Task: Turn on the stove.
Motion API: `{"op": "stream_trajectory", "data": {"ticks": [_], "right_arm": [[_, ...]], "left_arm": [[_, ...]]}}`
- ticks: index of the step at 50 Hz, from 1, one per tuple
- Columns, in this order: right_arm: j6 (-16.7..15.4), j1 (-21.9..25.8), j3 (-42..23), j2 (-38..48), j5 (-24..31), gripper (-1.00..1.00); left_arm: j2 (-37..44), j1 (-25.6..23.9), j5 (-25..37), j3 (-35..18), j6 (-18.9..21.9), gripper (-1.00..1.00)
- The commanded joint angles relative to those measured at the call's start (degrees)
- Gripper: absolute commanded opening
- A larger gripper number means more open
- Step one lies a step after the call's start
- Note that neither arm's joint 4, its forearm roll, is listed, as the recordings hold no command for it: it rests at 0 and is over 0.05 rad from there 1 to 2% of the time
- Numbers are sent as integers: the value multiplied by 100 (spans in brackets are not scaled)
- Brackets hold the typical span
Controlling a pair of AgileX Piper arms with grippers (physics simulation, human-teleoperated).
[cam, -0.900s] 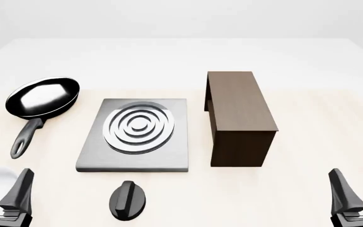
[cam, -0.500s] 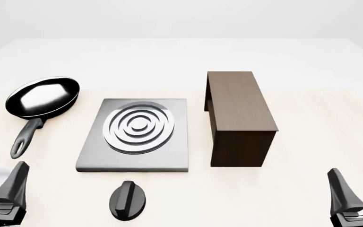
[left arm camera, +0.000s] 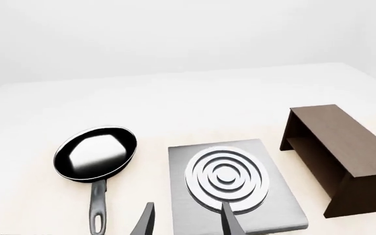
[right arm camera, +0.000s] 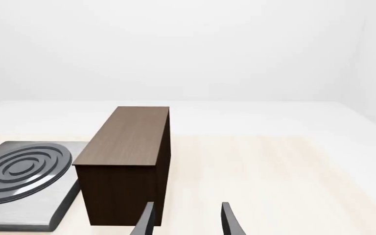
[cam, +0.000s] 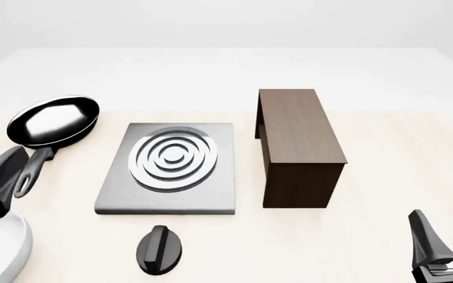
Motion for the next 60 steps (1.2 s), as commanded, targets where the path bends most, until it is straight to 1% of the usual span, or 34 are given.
{"op": "stream_trajectory", "data": {"ticks": [1,4,8,9,10,11,12,13,15,16,17,19,23,25,26,28,29,30,34,37,41,42,46,49,53,56,57,58,60], "right_arm": [[0,1,0,0,0,100],[-1,1,0,0,0,100],[-1,0,0,0,0,100],[-1,0,0,0,0,100],[-1,0,0,0,0,100],[-1,0,0,0,0,100],[-2,0,0,0,0,100],[-1,0,0,0,0,100],[-1,0,0,0,0,100],[-2,1,0,0,0,100],[-3,2,0,1,0,100],[-1,1,0,-1,0,100],[-1,1,0,0,0,100],[-1,1,0,0,0,100],[-2,1,0,1,0,100],[-2,0,0,-1,0,100],[-1,2,0,2,0,100],[-1,1,0,0,0,100],[-3,1,0,0,0,100],[-2,1,0,0,0,100],[-3,2,0,1,0,100],[-2,-1,0,-1,0,100],[-1,1,0,0,0,100],[-2,-1,0,0,0,100],[-2,0,0,-1,0,100],[-3,0,0,0,0,100],[-1,1,0,1,0,100],[-1,1,0,1,0,100],[-1,1,0,1,0,100]], "left_arm": [[815,-390,573,-558,-375,100],[1145,-530,584,-472,-789,100],[1381,-611,594,-368,-1087,100],[1429,-664,598,-338,-1259,100],[1481,-836,597,-281,-1576,100],[1549,-1067,551,-107,-2199,100],[1589,-1033,529,-26,-2352,100],[1607,-988,544,-28,-2232,100],[1671,-982,557,41,-2200,100],[1675,-973,553,85,-2243,100],[1690,-1032,541,141,-2369,100],[1712,-1063,551,156,-2265,100],[1764,-1155,528,241,-2403,100],[1809,-1150,504,282,-2416,100],[1922,-1087,460,338,-2309,100],[2006,-1048,430,389,-2285,100],[2032,-1008,386,448,-2360,100],[2084,-989,360,468,-2338,100],[2238,-754,319,501,-1911,100],[2333,-761,245,559,-1829,100],[2459,-829,73,705,-1894,100],[2550,-823,13,754,-1816,100],[2616,-787,-16,817,-1795,100],[2744,-714,-100,892,-1649,100],[2782,-712,-123,965,-1602,100],[2905,-721,-275,1106,-1576,100],[3004,-786,-411,1199,-1712,100],[3187,-626,-591,1269,-1454,100],[3301,-667,-744,1357,-1583,100]]}}
